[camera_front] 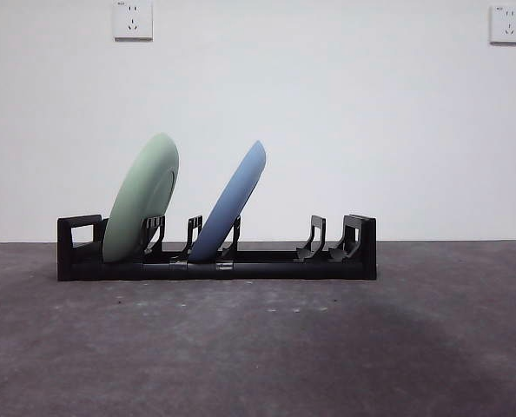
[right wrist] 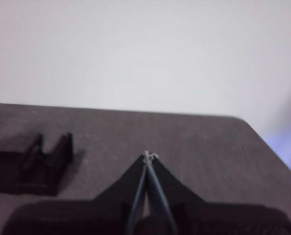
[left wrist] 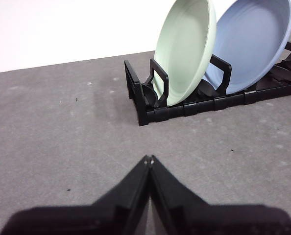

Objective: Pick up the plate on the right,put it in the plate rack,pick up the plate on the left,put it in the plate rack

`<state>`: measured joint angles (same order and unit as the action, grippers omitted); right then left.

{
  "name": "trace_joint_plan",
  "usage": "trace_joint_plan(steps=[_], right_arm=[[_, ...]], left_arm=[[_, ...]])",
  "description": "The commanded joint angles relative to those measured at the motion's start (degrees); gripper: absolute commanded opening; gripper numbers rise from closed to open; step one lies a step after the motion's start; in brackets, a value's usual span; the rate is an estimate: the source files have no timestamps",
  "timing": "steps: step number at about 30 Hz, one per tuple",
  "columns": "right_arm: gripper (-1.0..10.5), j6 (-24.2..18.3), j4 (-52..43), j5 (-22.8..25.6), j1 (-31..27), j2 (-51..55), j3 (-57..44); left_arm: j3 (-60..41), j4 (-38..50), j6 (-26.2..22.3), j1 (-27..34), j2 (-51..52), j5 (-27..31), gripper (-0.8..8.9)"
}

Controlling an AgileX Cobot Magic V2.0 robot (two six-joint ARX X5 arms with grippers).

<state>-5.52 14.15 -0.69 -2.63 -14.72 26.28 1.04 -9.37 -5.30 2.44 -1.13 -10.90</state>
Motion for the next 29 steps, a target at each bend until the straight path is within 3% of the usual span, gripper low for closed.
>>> trace_joint_plan(steps=[1, 12, 17, 29], right_arm=[[0.0, 3.15, -2.01, 0.81, -0.11, 3.15, -6.29], [0.0, 4.20, -3.89, 1.16, -0.11, 12.66, -20.52], [0.0, 6.99, -4.26, 1.14, -0.07, 14.27, -24.98], [0.0, 7.02, -3.74, 1.11, -0.02, 14.27, -25.46]], left_arm=[[-0.61, 0.46, 0.42, -0.13, -0.04, 0.02, -0.03], [-0.61, 0.46, 0.42, -0.13, -0.02, 0.02, -0.03], [-0.61, 0.46, 0.42, -0.13, -0.04, 0.02, -0.03], [-0.61, 0.46, 0.42, -0.13, -0.61, 0.02, -0.03]])
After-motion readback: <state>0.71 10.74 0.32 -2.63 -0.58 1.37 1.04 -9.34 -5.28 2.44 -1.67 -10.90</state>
